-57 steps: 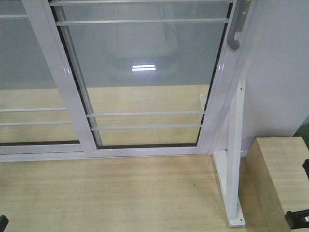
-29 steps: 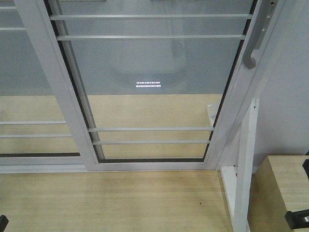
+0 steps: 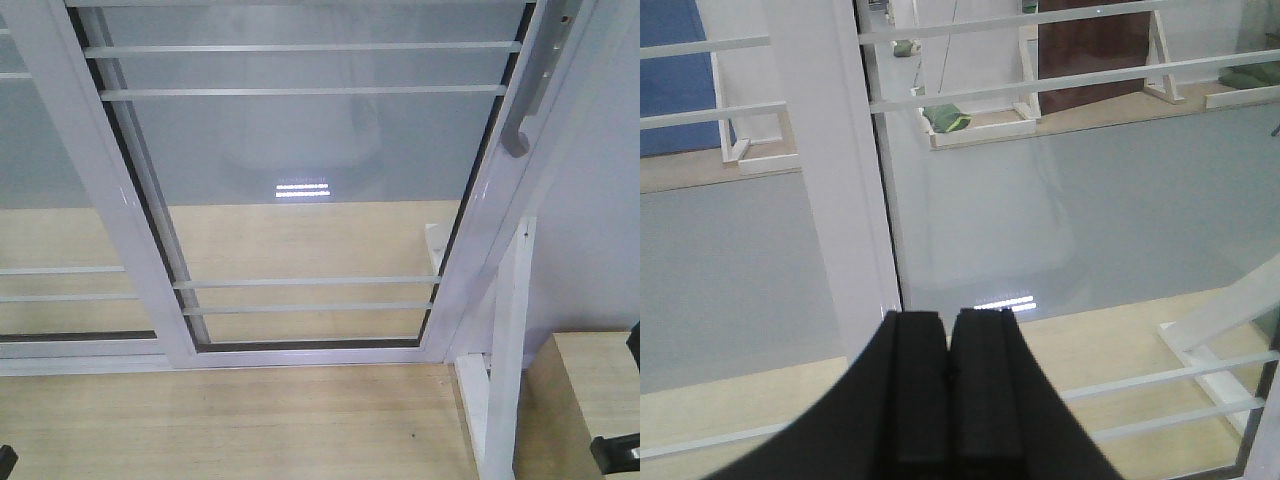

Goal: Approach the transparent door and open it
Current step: 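Drive closer to the glass door, stopping near its silver handle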

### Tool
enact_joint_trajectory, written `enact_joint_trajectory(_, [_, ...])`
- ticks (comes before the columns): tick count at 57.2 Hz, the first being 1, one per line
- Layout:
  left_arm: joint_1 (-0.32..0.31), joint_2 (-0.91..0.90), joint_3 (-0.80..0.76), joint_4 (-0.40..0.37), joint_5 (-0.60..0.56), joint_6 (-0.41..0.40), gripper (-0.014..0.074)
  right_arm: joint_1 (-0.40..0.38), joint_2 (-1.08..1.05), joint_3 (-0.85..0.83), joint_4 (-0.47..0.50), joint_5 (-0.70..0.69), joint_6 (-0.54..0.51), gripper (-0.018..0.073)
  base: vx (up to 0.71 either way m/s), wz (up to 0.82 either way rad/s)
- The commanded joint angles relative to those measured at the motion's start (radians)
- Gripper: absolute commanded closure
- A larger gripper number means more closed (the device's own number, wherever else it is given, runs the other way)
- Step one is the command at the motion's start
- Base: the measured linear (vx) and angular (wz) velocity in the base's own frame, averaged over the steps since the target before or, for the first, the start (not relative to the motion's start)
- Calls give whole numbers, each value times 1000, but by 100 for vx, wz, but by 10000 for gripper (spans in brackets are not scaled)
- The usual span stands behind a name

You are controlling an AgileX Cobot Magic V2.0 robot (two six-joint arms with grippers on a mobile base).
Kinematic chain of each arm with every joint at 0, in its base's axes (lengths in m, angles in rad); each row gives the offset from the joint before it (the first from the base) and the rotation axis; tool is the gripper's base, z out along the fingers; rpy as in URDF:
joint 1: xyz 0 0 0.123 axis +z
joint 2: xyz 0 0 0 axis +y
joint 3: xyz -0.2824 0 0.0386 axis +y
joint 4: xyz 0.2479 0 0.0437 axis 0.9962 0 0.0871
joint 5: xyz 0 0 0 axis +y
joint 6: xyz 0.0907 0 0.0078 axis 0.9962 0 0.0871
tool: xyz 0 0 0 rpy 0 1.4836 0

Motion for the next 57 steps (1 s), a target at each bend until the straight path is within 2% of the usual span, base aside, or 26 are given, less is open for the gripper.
enact_joint_trajectory(1, [-5,-14,11,-3,-86,-6,594,-4,-15,5,-2,-86,-1,561,6,-3])
enact_joint_trajectory(57, [-5,-14,11,-3,-86,-6,594,-4,-15,5,-2,-89,-1,561,2,0])
